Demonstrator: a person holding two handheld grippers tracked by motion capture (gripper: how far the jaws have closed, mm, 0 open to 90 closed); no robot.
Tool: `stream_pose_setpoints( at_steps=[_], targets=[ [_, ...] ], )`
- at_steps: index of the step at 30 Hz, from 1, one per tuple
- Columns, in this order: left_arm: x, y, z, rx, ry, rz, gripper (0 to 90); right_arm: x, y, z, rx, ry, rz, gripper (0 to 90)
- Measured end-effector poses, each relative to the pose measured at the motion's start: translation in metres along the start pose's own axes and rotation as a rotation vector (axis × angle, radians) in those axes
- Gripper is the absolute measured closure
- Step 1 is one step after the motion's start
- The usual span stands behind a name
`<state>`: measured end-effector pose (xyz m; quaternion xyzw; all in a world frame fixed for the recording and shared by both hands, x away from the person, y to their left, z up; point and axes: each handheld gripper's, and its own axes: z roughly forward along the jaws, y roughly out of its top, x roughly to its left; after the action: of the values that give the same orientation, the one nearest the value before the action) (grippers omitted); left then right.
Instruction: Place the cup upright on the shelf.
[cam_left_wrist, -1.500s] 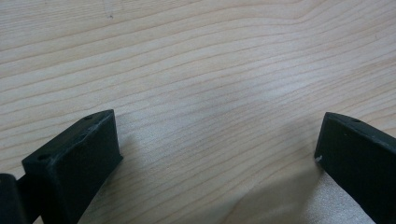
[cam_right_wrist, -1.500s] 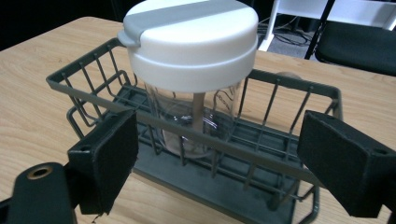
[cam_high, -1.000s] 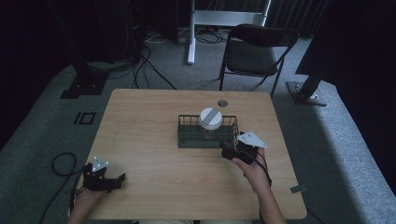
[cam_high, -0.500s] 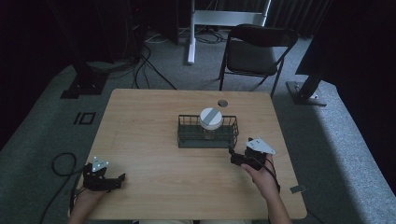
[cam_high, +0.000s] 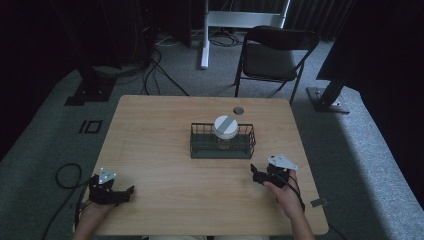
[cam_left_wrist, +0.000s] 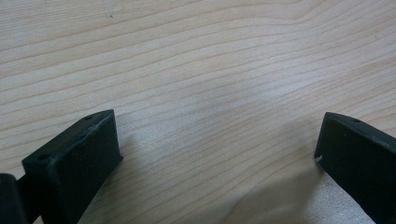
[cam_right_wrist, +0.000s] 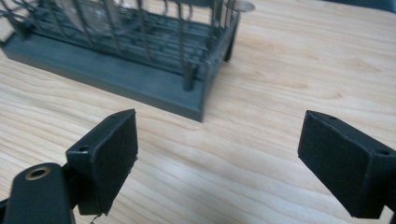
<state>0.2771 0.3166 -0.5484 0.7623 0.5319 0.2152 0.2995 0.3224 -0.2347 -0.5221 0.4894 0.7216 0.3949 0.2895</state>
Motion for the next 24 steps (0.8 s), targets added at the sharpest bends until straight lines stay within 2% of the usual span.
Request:
stream_pose_setpoints(
  at_steps=[6, 8, 15, 18, 24],
  targets=[
    [0.0, 0.0, 0.0, 0.0, 0.0, 0.0, 0.1, -0.008, -0.008, 0.003, 0.031, -0.036, 0.015, 11.8],
    [0.0, 0.0, 0.0, 0.0, 0.0, 0.0, 0.2, -0.011, -0.012, 0.005, 0.046, -0.038, 0.037, 11.7],
    [0.0, 0.0, 0.0, 0.0, 0.0, 0.0, 0.1, -0.019, -0.017, 0.006, 0.071, -0.052, 0.06, 11.8],
    [0.0, 0.0, 0.0, 0.0, 0.0, 0.0, 0.1, -0.024, -0.02, 0.008, 0.086, -0.069, 0.085, 11.7],
    [0.0, 0.0, 0.0, -0.001, 0.0, 0.0, 0.2, -0.027, -0.025, 0.01, 0.113, -0.071, 0.106, 11.8]
  ],
)
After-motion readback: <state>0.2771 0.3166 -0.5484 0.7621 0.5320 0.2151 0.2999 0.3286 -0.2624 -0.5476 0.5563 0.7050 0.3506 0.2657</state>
